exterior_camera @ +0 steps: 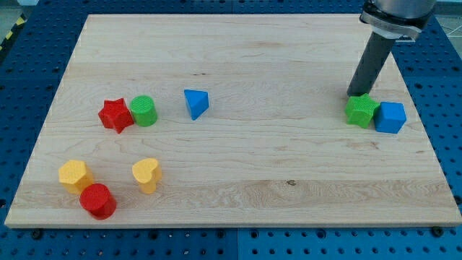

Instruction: Separate red star from green circle

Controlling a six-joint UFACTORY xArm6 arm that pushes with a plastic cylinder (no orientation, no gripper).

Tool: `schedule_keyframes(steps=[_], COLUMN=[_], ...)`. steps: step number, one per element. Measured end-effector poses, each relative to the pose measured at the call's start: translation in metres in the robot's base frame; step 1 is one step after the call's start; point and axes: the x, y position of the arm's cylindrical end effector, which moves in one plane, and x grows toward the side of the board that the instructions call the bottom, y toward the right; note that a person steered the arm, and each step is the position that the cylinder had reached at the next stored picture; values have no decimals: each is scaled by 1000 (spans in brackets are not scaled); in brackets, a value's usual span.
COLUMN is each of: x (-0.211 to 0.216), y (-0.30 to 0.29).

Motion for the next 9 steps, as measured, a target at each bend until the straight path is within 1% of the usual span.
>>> schedule_keyframes(steps=[2,3,5,6,7,8,9], x=[21,15,7,-22,-34,-20,-4], y=[-1,-15,-147,-226,-305,-365,-410])
